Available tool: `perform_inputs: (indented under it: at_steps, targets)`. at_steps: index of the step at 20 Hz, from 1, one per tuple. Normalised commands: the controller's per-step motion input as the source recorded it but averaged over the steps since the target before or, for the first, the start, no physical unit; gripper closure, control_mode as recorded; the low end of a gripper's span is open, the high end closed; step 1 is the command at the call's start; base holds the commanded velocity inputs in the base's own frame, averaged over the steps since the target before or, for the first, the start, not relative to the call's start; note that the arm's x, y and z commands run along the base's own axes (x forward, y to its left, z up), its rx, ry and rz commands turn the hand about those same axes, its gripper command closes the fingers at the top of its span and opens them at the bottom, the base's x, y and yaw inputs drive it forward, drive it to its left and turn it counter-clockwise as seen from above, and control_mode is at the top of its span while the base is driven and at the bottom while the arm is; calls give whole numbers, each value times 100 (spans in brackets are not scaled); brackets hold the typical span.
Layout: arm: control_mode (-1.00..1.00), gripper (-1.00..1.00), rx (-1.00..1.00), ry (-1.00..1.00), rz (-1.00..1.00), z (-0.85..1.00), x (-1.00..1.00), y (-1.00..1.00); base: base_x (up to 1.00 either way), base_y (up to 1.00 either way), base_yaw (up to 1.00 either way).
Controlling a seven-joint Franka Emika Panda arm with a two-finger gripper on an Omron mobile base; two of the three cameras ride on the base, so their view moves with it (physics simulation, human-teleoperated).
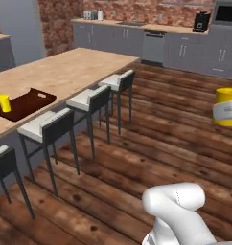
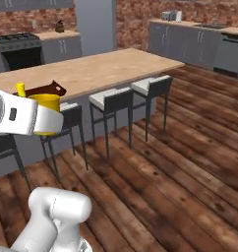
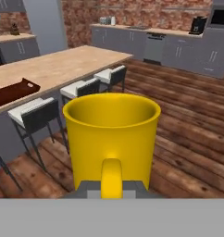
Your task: There is a tray on the dining counter. Grab the cup, mug, and pitcher and place them on the tray. The pitcher may be placed next to the tray if it cannot fit the tray.
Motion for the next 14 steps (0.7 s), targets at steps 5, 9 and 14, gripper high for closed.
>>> perform_inputs:
  at_steps: [5, 9, 14]
  targets:
    - [100, 100, 0, 0, 0, 0, 0, 0, 57, -65, 56]
    - [100, 100, 0, 0, 0, 0, 0, 0, 58, -53, 57]
    - [100, 100, 0, 0, 0, 0, 0, 0, 55, -50, 56]
